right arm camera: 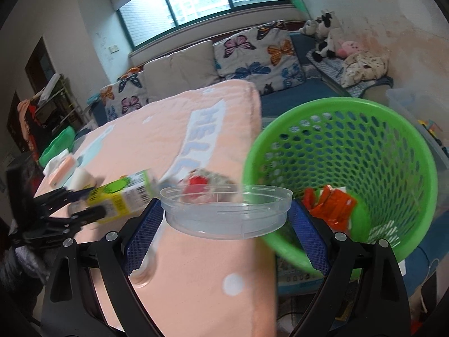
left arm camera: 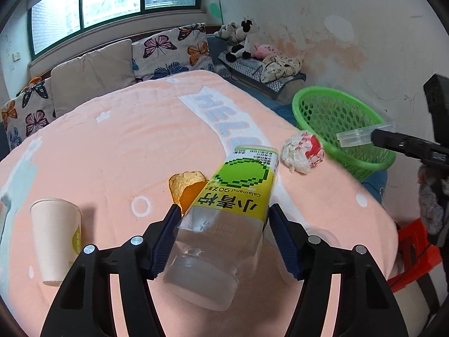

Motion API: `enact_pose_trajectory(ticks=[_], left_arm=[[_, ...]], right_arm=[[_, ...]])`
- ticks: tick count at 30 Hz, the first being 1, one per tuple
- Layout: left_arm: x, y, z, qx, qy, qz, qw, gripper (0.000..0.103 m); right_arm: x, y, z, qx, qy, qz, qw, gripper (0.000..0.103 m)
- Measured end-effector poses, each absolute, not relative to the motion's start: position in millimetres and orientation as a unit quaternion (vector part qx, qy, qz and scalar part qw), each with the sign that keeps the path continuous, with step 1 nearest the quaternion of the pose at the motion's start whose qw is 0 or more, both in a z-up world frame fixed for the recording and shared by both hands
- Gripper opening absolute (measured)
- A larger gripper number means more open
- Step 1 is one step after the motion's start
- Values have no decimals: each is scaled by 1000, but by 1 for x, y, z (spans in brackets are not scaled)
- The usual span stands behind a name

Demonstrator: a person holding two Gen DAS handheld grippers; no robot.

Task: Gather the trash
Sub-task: 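Drop the tub into the basket with the right tool while the left drops the bottle in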

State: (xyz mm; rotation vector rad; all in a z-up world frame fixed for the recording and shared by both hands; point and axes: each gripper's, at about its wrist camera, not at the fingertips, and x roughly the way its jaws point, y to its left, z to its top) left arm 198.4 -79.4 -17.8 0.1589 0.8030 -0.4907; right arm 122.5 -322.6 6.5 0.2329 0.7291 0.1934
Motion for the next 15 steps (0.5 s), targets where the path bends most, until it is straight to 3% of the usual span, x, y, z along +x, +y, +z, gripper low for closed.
enact_pose_trajectory(ticks=[15], left_arm=[[190, -73, 18, 37, 378, -246, 892, 60]], right_arm=[[150, -380, -23, 147, 386, 24, 910, 91]])
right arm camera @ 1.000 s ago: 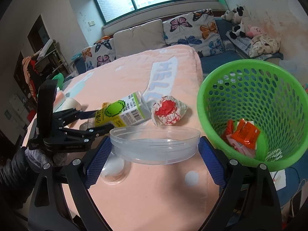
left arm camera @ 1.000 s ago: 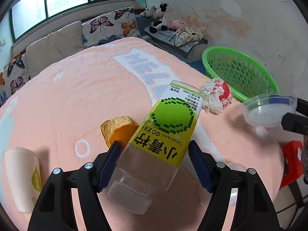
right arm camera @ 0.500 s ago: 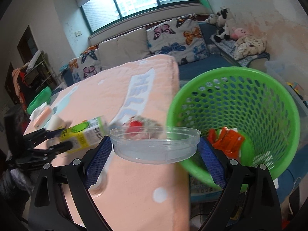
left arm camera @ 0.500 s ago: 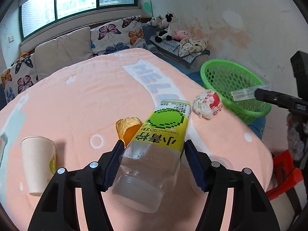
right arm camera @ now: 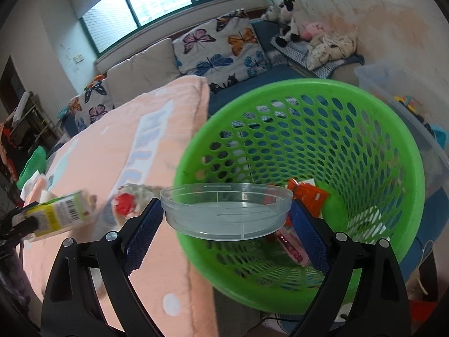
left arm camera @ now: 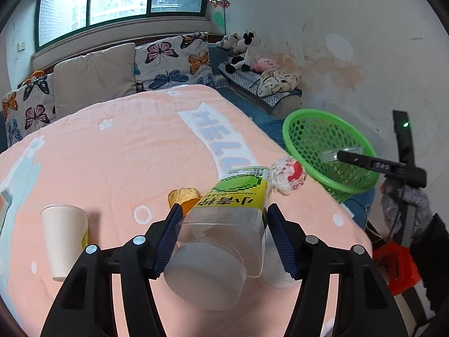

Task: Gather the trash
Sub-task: 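Drop the tub into the basket with the right tool while the left drops the bottle in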

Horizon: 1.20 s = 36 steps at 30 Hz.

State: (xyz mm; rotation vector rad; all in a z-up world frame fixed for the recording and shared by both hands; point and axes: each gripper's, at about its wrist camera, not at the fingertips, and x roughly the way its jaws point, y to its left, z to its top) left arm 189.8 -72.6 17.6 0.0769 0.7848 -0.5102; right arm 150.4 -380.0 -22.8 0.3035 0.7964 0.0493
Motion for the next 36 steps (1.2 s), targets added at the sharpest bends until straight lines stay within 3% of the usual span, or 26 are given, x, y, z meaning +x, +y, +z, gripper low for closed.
enact_pose_trajectory(ticks=[19, 36], left_arm=[[209, -160, 55, 42, 361, -313, 877, 60], [248, -293, 7, 105, 425, -338, 833, 56]], right_arm=[[110, -417, -4, 156, 353, 14, 922, 94], [70, -452, -16, 180, 339, -2, 923, 94]])
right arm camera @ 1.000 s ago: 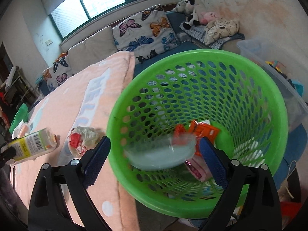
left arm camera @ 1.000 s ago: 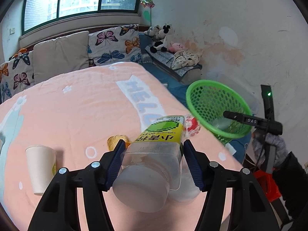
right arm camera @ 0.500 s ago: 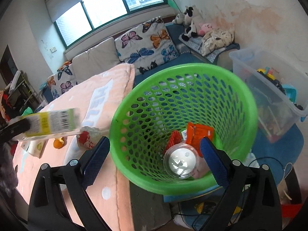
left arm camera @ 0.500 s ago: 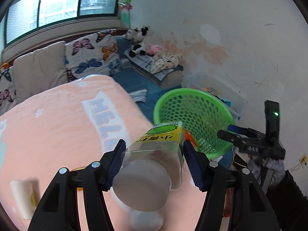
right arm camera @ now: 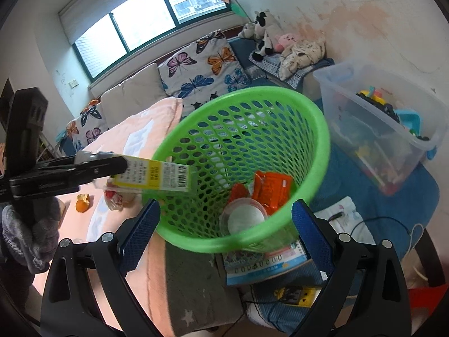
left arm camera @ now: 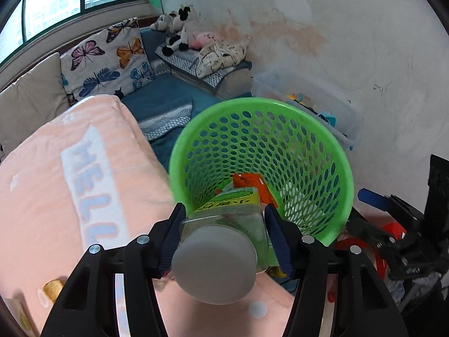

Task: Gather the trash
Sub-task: 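Drop the tub into the basket with the right tool while the left drops the bottle in, then return to the table and grasp the clear dome lid with the right tool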

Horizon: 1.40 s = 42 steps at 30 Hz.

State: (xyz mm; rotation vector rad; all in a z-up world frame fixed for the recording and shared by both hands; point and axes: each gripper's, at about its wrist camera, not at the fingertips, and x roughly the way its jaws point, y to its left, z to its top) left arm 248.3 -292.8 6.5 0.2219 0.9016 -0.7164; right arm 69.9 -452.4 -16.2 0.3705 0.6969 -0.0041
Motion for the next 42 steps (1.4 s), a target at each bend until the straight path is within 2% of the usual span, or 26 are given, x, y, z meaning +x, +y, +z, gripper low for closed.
enact_pose_trajectory(ticks=[9, 11, 17, 30, 42], left_arm=[[253, -311, -6, 103, 445, -337, 823, 57], [252, -311, -4, 103, 441, -339, 825, 71], [237, -294, 6, 96, 420, -338, 837, 71], [200, -203, 21, 58, 394, -295, 868, 71], [184, -97, 20, -5, 391, -220, 894, 72]], right_arm=[[62, -464, -26, 199, 340, -5, 919, 94], [60, -464, -25, 198, 340, -6, 919, 94], [53, -454, -20, 200, 334, 3, 921, 94], [51, -394, -7, 176, 335, 67, 923, 94], [62, -302, -15, 135, 369, 154, 907, 94]])
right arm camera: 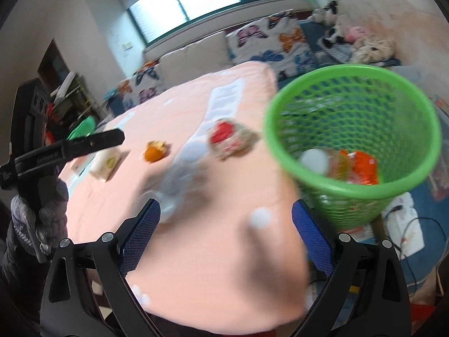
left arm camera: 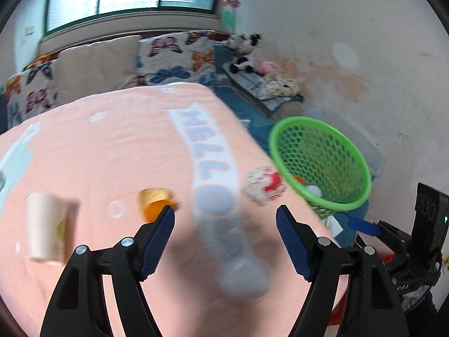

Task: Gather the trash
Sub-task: 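Return to the table and grasp the clear dome lid with the right tool, then grasp the white paper cup with the left tool while the right holds the lid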

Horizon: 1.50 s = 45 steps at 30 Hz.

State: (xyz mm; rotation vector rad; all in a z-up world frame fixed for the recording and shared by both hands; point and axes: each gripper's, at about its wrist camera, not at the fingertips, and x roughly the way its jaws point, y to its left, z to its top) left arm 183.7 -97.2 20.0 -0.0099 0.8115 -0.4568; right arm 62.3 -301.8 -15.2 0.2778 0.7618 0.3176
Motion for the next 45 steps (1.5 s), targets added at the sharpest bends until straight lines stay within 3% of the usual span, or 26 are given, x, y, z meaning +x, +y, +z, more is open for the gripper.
enact_pose_trajectory(ticks=[23, 26, 32, 45], left_arm=[[169, 49, -7, -46, 392, -66, 917, 82], [178, 65, -14, -55, 396, -42, 916, 83], [201, 81, -29, -55, 410, -15, 910, 84], [236, 85, -51, -44, 428, -4, 903, 85]], right_arm=[[96, -182, -46, 33, 405, 205, 890, 81], [99, -180, -49, 30, 410, 201, 889, 71], [102, -179, -53, 25, 418, 198, 886, 61], [100, -173, -55, 7, 419, 192, 887, 60]])
